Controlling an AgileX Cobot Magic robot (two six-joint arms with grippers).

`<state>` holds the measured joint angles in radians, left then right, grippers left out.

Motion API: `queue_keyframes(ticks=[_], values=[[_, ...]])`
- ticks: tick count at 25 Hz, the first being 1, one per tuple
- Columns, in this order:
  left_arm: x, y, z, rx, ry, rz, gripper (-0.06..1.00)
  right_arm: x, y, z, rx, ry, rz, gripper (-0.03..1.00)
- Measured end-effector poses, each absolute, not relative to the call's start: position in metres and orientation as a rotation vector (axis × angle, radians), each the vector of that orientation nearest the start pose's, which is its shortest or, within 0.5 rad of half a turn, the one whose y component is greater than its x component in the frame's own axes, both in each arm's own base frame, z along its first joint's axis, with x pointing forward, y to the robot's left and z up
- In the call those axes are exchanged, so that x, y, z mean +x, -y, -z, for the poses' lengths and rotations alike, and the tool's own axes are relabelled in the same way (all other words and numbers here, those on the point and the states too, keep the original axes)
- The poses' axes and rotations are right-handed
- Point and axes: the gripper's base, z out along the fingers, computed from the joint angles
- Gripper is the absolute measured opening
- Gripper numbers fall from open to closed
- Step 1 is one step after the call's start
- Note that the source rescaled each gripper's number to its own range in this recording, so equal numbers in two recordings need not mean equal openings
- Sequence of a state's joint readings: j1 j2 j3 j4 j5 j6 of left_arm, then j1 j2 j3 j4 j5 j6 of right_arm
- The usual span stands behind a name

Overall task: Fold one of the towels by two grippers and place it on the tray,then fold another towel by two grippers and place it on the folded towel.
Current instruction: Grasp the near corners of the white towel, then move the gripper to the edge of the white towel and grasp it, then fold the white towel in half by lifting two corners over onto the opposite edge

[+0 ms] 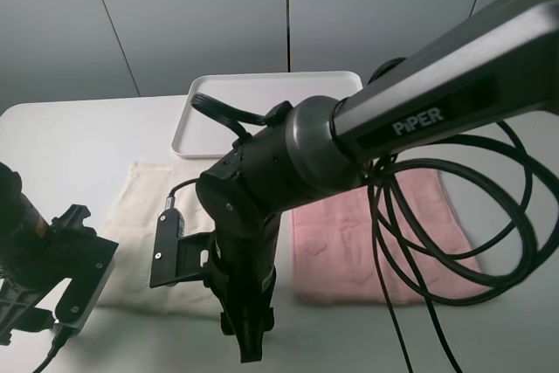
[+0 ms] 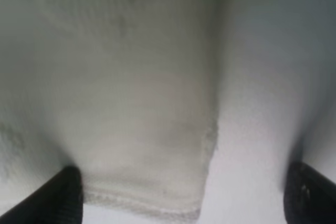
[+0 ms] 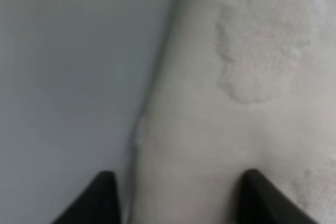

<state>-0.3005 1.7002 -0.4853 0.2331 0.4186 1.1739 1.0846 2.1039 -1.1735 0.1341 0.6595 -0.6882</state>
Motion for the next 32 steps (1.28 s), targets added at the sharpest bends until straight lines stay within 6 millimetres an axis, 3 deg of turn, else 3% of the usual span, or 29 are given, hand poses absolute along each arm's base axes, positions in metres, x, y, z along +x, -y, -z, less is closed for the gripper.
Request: queue_keyframes(ticks=[3,4,16,18,19,23,24,32], values=[[0.198,0.053,-0.090,-2.329,2.074,0.153,1.00,0.165,-0.328,-0.083,-2.251,-2.099,-0.154,0.07],[0.198,0.053,-0.090,-2.329,2.074,0.153,1.00,0.165,-0.329,-0.083,-2.238,-2.110,-0.155,0.02],[0.201,0.054,-0.090,-2.352,2.091,0.169,0.98,0.165,-0.329,-0.083,-2.209,-2.147,-0.172,0.00],[0.202,0.054,-0.090,-2.358,2.095,0.174,0.88,0.164,-0.329,-0.083,-2.201,-2.156,-0.178,0.00],[0.202,0.055,-0.090,-2.360,2.097,0.175,0.76,0.164,-0.329,-0.083,-2.199,-2.157,-0.180,0.00],[0.204,0.056,-0.090,-2.380,2.115,0.192,0.14,0.164,-0.330,-0.083,-2.149,-2.212,-0.189,0.00],[0.205,0.056,-0.090,-2.376,2.126,0.194,0.05,0.164,-0.330,-0.083,-2.128,-2.234,-0.190,0.00],[0.206,0.056,-0.108,-2.280,2.336,0.254,0.02,0.163,-0.329,-0.090,-1.995,-2.354,-0.201,0.00]])
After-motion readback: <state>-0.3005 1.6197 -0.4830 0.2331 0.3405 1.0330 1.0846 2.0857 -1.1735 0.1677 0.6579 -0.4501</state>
